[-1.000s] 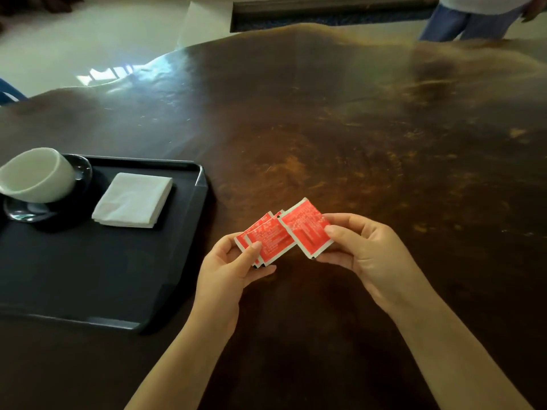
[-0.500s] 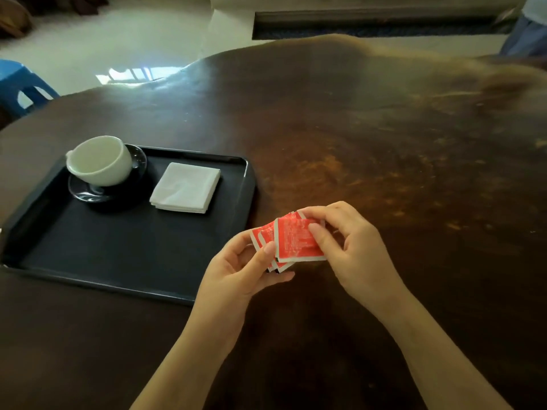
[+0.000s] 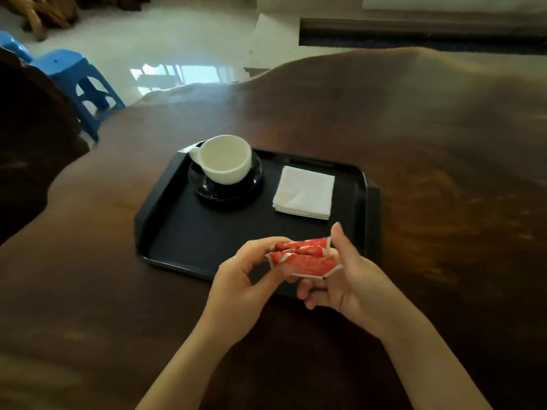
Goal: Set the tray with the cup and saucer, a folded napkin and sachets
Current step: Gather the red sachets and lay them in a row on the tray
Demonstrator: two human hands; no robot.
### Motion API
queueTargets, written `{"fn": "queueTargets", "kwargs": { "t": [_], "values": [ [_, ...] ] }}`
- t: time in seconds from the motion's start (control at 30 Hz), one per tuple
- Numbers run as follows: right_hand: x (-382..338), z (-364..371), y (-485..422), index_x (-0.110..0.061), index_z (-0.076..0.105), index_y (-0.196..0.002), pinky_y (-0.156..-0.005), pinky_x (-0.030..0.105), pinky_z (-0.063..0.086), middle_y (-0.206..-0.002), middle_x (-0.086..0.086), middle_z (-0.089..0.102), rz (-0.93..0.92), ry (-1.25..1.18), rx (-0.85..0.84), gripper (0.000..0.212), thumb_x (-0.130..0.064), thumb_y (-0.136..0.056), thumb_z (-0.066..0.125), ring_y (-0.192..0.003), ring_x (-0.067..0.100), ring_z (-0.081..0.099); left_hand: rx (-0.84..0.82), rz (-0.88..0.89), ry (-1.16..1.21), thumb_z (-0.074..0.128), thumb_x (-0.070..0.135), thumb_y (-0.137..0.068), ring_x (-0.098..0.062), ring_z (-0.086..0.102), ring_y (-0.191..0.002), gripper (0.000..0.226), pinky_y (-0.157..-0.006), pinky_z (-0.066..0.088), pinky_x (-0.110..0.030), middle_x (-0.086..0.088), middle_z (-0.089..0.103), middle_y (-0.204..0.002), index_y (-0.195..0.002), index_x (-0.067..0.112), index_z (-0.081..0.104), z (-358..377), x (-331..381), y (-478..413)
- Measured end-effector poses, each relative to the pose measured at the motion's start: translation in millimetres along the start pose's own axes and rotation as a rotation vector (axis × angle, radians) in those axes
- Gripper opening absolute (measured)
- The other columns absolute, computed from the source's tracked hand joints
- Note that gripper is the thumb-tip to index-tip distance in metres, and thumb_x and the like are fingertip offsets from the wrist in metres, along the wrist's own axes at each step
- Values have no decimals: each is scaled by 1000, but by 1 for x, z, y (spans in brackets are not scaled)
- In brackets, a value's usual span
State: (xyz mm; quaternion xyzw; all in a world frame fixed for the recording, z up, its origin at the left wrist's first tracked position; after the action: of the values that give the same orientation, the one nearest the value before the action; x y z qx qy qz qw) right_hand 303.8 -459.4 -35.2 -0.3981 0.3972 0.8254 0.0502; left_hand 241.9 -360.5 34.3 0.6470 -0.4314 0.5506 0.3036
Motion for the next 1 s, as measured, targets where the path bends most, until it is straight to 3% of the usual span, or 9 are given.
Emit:
{"fn": "queueTargets", "kwargs": {
  "t": [0.1,0.17,0.23,0.33,0.47,0.53,0.6,0.7,1.0],
  "values": [
    [2,33,-9,-12,74,-91,-56,25,54,-88,13,73,-35,-36,-125,31,-37,-80,58,-66,17,68,-149,51,-95,65,13,-79,-11,54,-116,30,-94,45,-22,16,61,-113,-102,34,66,-25,-6,-5],
    [1,39,-12,-14,72,-99,-61,24,55,-95,9,73,-108,-101,-106,25,-22,-77,64,-80,19,71,-195,44,-78,63,2,-81,-12,50,-121,36,-96,44,-24,13,57,-124,-104,29,66,-32,-16,-9],
    [2,33,-18,-14,67,-104,-62,25,56,-97,7,73,-206,-152,23,30,-18,-74,67,-87,21,71,-77,-122,90,59,1,-85,-11,59,-111,38,-88,50,-24,4,62,-120,-111,28,63,-41,-41,-11],
    [1,20,-20,-24,62,-106,-64,23,56,-96,-1,71,-369,-28,365,27,-16,-81,67,-87,13,70,143,-478,498,51,15,-91,-13,69,-88,25,-71,56,-23,-4,72,-96,-112,17,64,-42,-86,1],
    [-6,24,-20,-40,55,-102,-63,9,51,-102,-15,63,-504,225,580,27,-21,-85,64,-88,-6,63,136,-482,498,60,21,-85,-15,71,-87,20,-67,56,-21,-2,75,-94,-103,20,68,-36,-89,3],
    [-6,26,-23,-42,54,-95,-59,6,48,-98,-15,64,-514,213,574,25,-21,-85,64,-86,-12,60,128,-460,400,63,15,-84,-14,70,-91,26,-73,57,-25,1,74,-99,-109,22,66,-37,-89,-1],
    [-3,26,-28,-39,57,-95,-59,10,50,-96,-11,66,-475,135,513,22,-22,-84,65,-85,-7,63,133,-467,335,64,11,-83,-15,70,-92,30,-77,57,-29,0,74,-99,-111,20,65,-42,-88,-5],
    [-5,24,-32,-32,61,-100,-59,18,55,-92,-5,71,-437,44,430,14,-26,-88,59,-82,6,70,105,-484,352,64,7,-82,-19,71,-86,28,-73,58,-29,-3,75,-93,-108,16,64,-48,-90,-10],
    [-17,11,-31,-30,64,-95,-56,19,55,-89,-4,72,-494,137,433,17,-16,-89,58,-80,7,70,-24,-567,452,63,7,-82,-21,72,-84,24,-65,58,-26,-5,75,-91,-101,22,64,-40,-99,-12]
  ]
}}
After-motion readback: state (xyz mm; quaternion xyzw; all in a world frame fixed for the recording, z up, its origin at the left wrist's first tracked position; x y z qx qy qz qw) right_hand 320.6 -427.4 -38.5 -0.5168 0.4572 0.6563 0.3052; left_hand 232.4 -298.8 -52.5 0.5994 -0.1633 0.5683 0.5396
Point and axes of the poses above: each hand's wrist, its own y-axis away from the middle knuckle, its own z-axis out of the palm, x = y × z, the point moved 10 cm from there along -y, towards the middle knuckle
